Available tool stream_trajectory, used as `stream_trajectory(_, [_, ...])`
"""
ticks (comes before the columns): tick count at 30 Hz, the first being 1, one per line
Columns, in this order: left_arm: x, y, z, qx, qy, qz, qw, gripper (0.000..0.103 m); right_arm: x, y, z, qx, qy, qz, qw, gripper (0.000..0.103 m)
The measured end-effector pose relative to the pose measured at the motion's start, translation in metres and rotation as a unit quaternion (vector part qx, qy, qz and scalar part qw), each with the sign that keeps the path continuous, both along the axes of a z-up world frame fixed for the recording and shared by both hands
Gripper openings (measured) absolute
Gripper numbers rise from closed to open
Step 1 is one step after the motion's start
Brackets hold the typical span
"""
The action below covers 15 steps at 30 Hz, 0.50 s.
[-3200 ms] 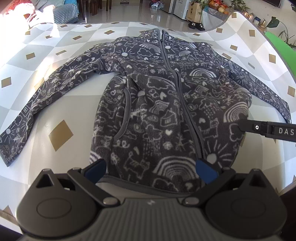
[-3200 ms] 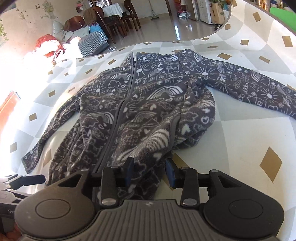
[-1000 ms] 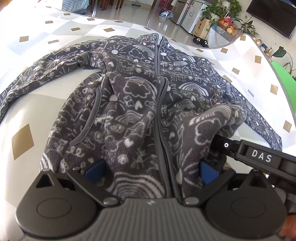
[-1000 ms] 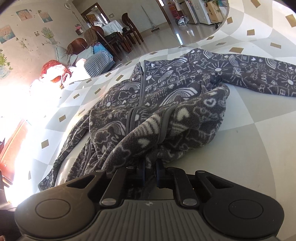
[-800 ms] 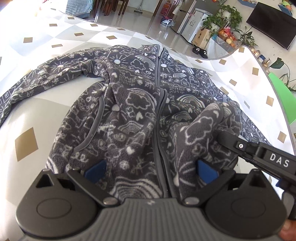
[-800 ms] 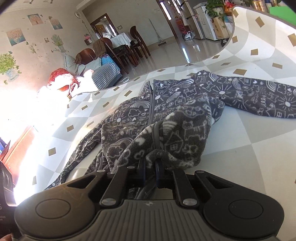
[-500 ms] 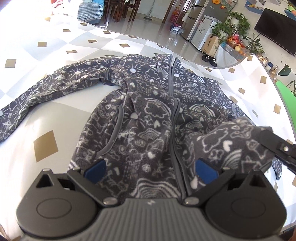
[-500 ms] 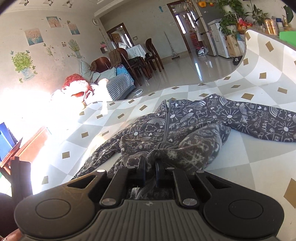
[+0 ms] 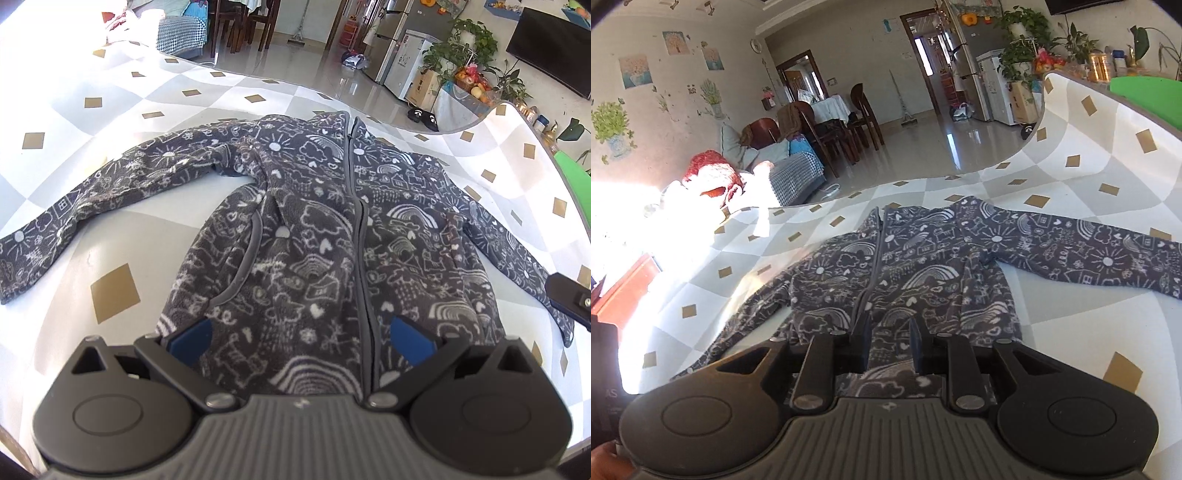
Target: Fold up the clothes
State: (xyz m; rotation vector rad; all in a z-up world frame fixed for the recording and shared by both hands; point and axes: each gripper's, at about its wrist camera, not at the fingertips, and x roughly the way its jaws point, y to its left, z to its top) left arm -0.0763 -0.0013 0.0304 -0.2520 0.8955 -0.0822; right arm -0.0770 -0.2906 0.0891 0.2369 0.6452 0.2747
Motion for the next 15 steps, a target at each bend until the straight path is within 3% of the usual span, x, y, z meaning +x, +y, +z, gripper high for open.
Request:
stream_trajectory(3, [0.002,0.007,-0.003,-0.006,0.008,0.015,0.9998,0.103,-0.003,-0.005,-0.012,-0.002,0.039,0.021,0.999,0.039])
stream_trajectory(6, [0.004,0.013,-0.005,-0.011,0.014,0.029,0.9994,0.103,-0.009,0.000,-0.026,-0.036,0.071,0.052,0.995,0.045])
stream_trajectory(15, [0.006,0.016,-0.005,-0.005,0.019,0.036,0.9992,0.103,-0.033,0.032,-0.044,-0.150,0.065,0.143,0.976,0.051])
